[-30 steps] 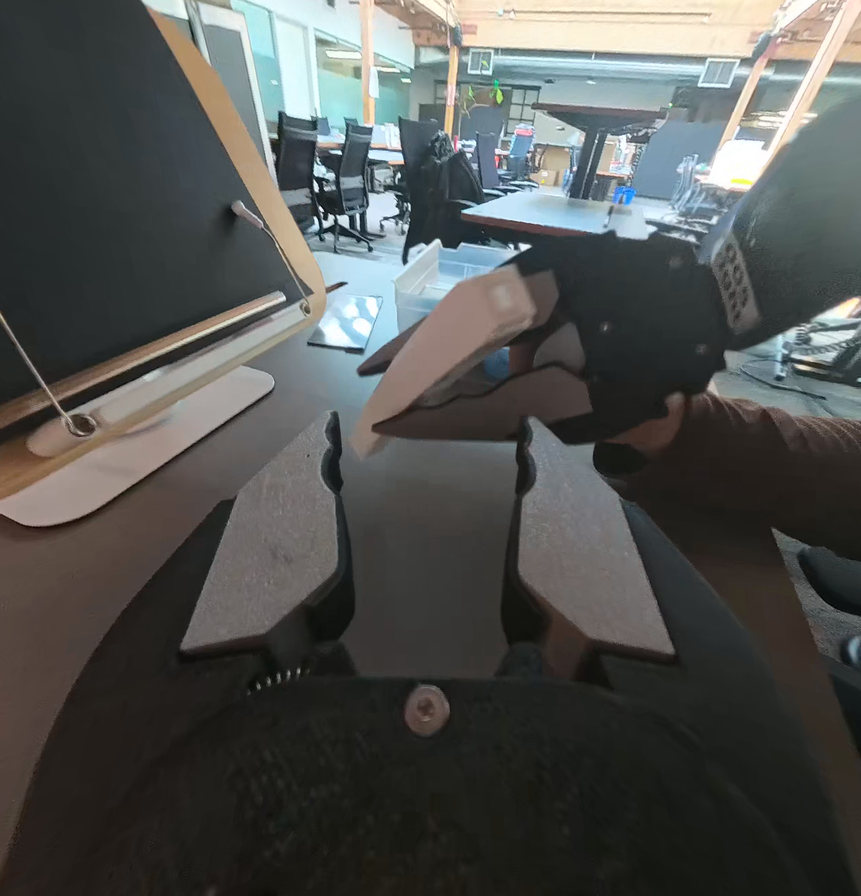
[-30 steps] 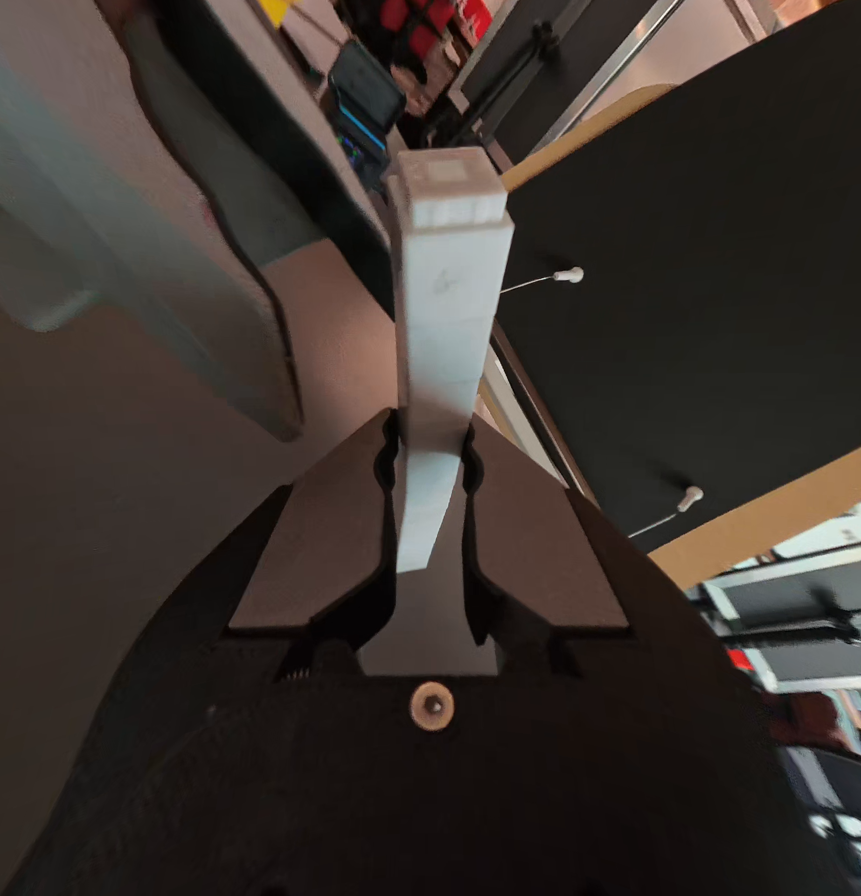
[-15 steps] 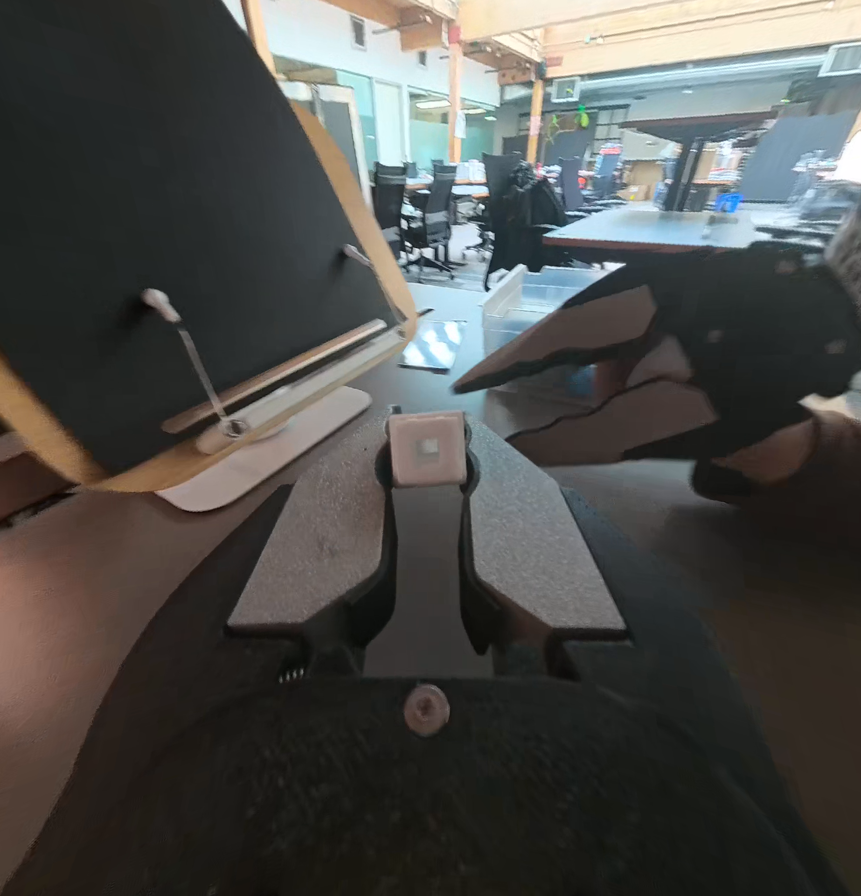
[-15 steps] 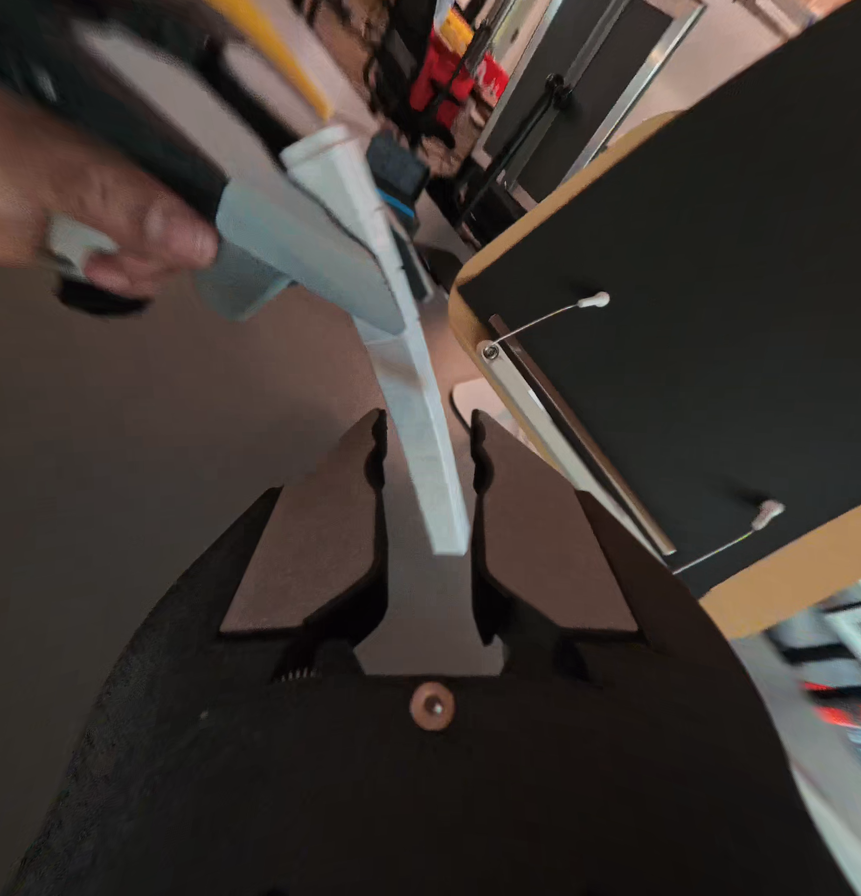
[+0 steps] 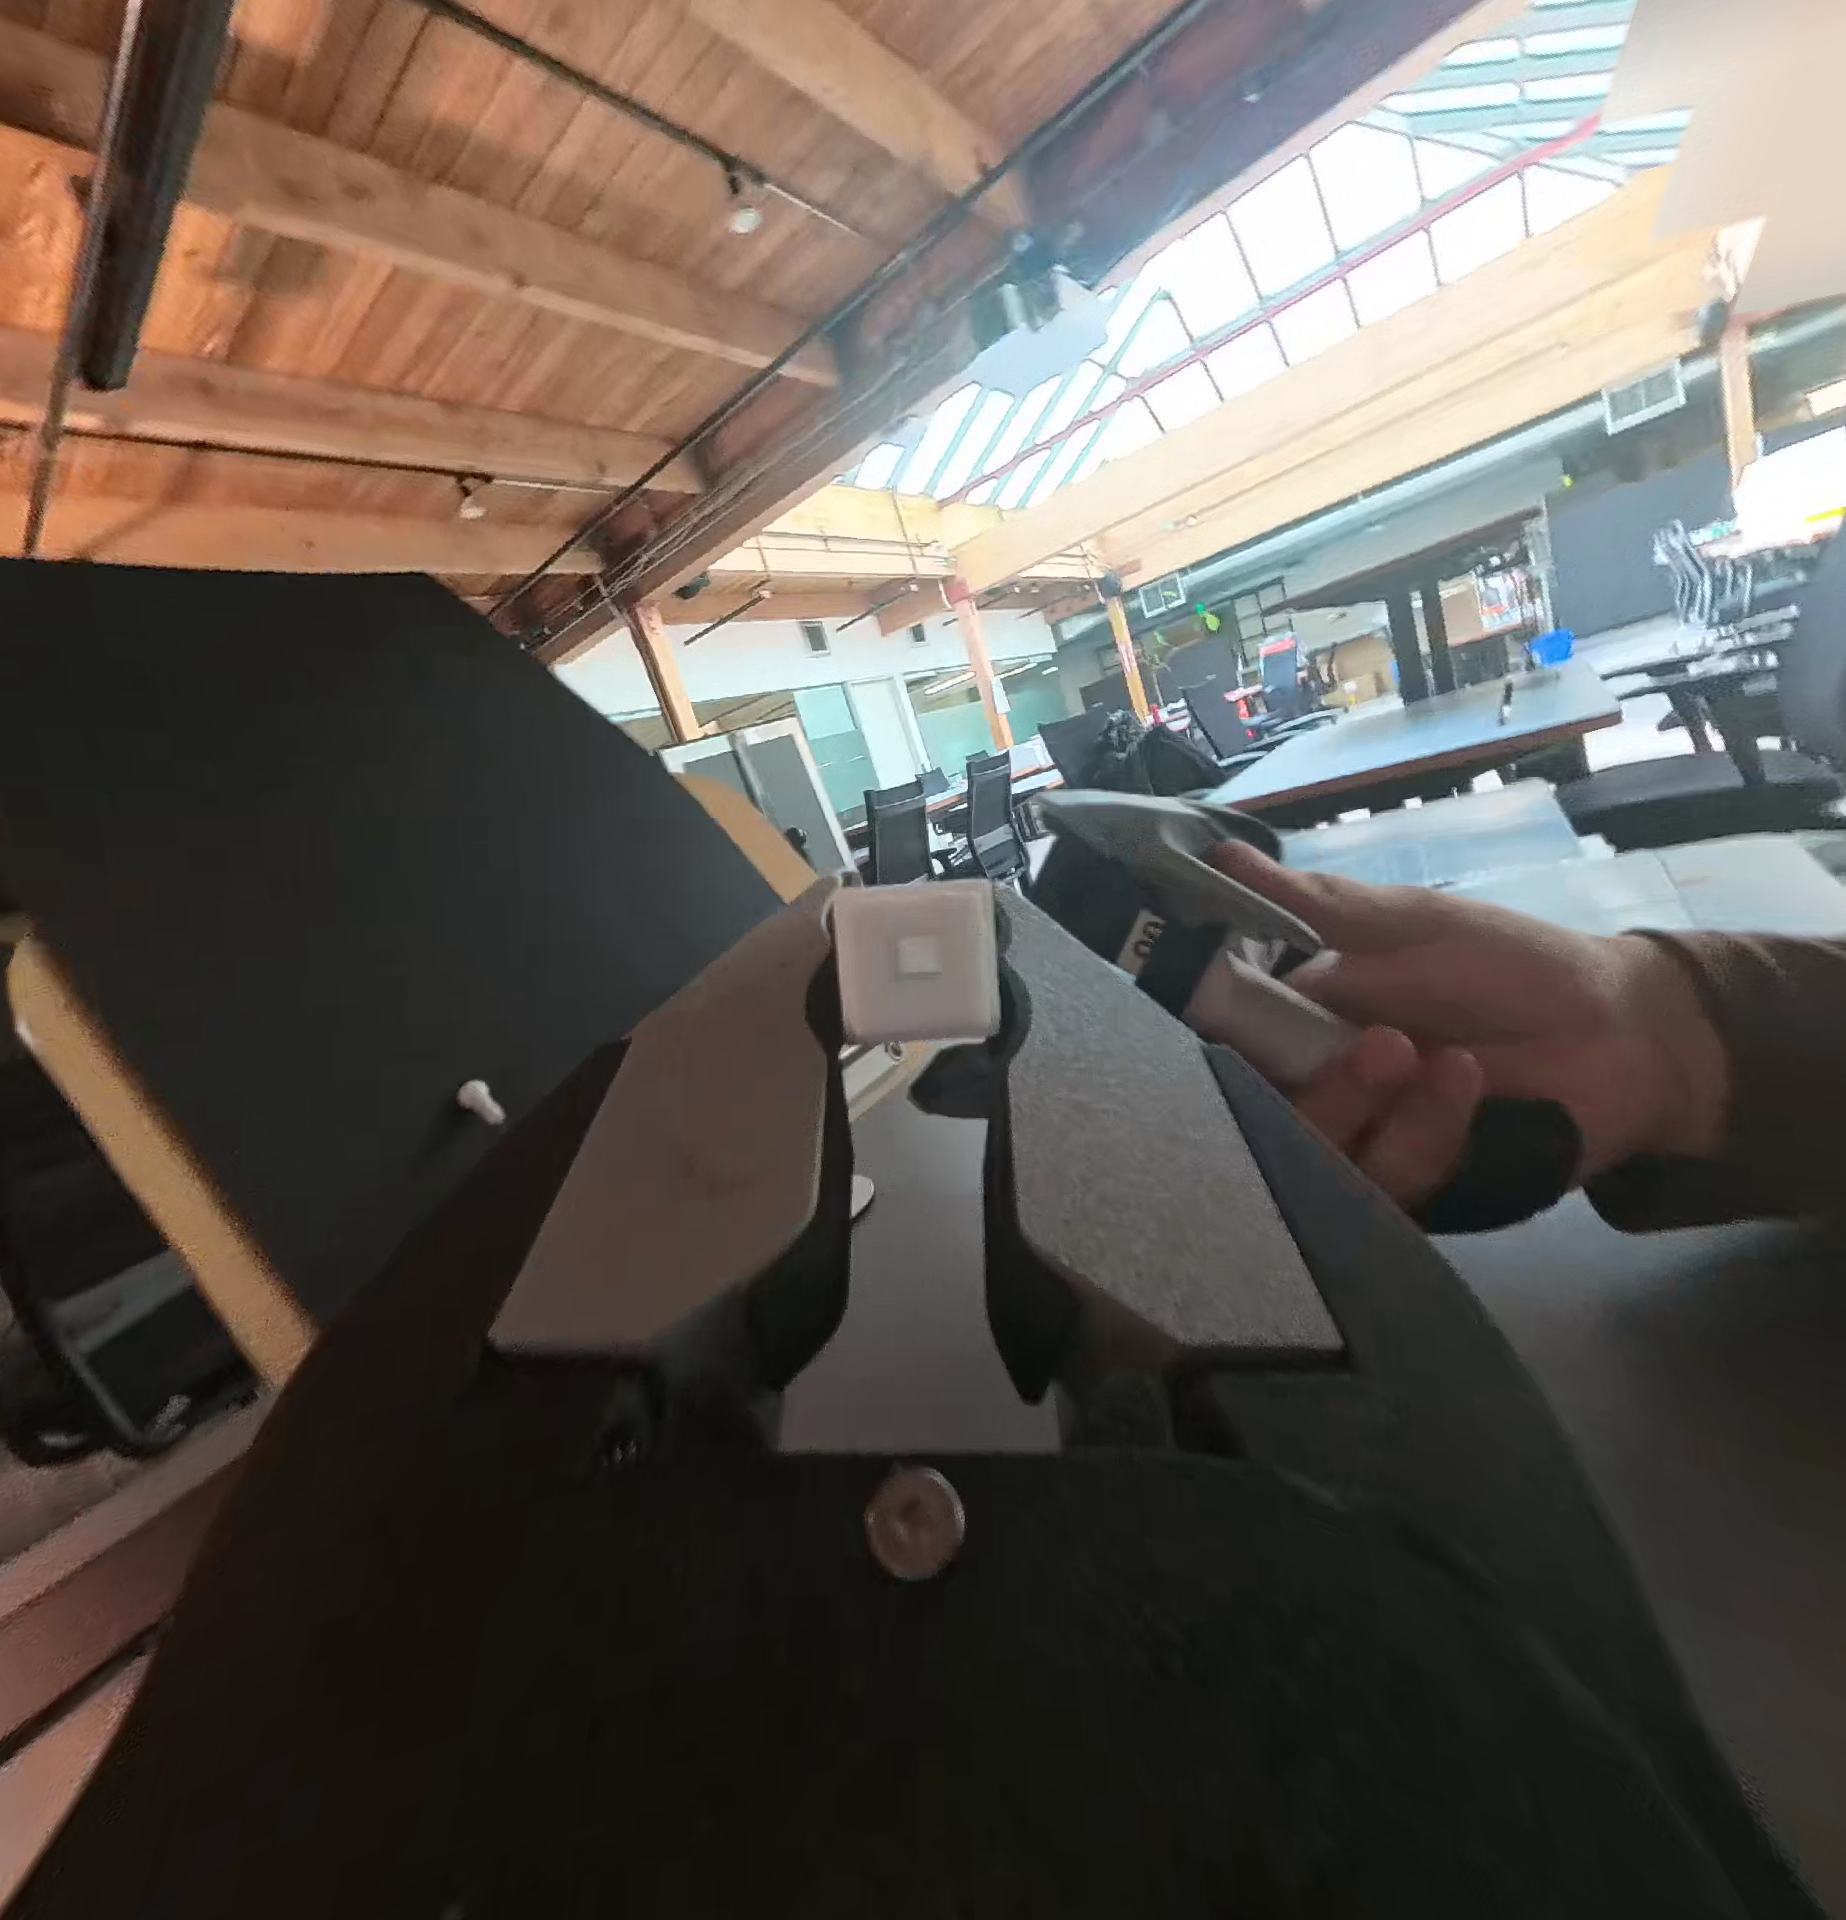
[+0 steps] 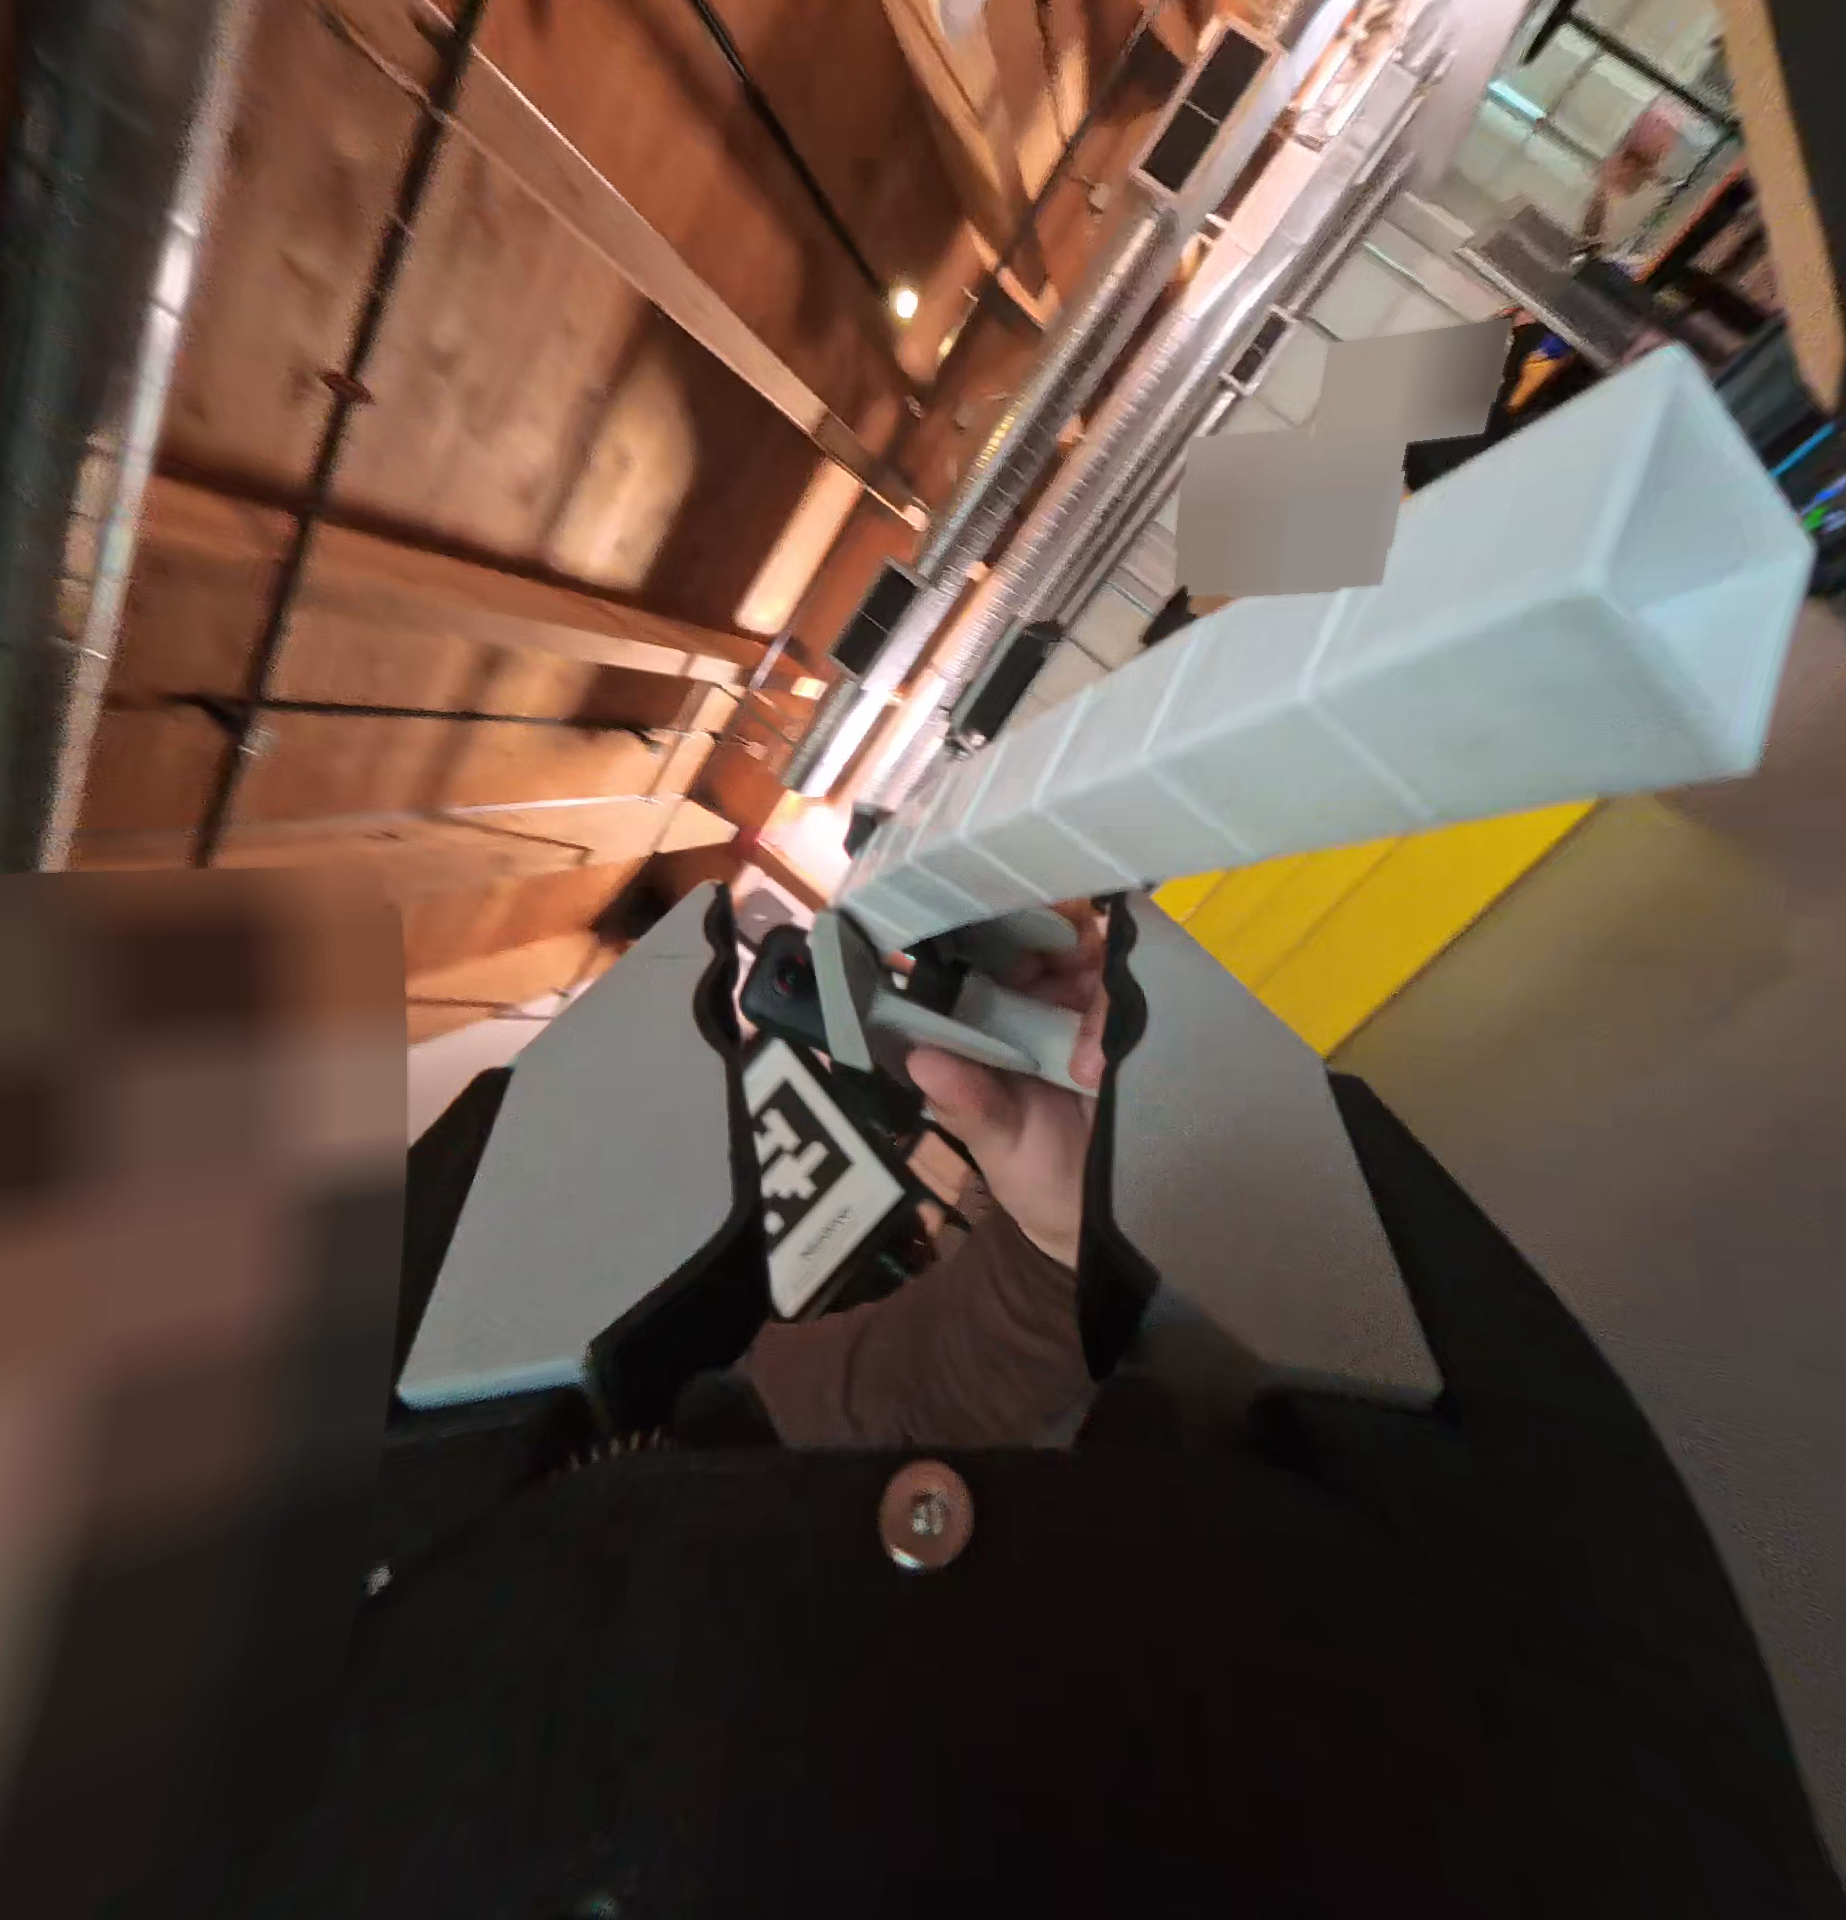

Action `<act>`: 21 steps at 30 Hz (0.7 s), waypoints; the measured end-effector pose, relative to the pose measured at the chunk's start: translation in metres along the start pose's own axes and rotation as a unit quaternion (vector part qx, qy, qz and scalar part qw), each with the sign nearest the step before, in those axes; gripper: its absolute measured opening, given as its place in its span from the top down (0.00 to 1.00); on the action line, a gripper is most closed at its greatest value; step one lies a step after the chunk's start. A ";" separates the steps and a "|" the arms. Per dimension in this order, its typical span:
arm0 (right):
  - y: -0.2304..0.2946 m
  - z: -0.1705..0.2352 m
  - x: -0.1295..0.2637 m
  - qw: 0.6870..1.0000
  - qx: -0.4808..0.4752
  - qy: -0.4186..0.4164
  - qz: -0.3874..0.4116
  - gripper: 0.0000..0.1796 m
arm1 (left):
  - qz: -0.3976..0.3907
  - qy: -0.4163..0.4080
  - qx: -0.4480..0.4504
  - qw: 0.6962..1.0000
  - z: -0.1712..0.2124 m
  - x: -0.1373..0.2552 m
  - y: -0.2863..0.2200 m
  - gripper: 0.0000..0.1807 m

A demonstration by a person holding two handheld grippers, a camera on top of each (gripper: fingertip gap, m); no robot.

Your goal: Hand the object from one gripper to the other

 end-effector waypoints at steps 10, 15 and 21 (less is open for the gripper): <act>0.001 -0.010 0.017 0.997 0.058 -0.025 0.045 0.88 | 0.028 0.097 -0.025 0.995 0.021 -0.011 -0.017 0.87; 0.017 -0.022 0.028 0.936 0.276 -0.028 0.216 0.88 | 0.050 0.185 0.064 0.979 0.044 -0.012 -0.009 0.73; 0.030 -0.013 0.021 0.763 0.519 0.034 0.383 0.88 | 0.066 0.252 0.081 0.962 0.061 -0.013 -0.012 0.68</act>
Point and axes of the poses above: each gripper's, where its closed fingertips meet, x back along the fingers, z out of its underside, y = z × x across the jaws, the point moved 8 cm from there along x, back along the fingers, and after that the axes turned 8 degrees about -x, right-handed, at the moved point
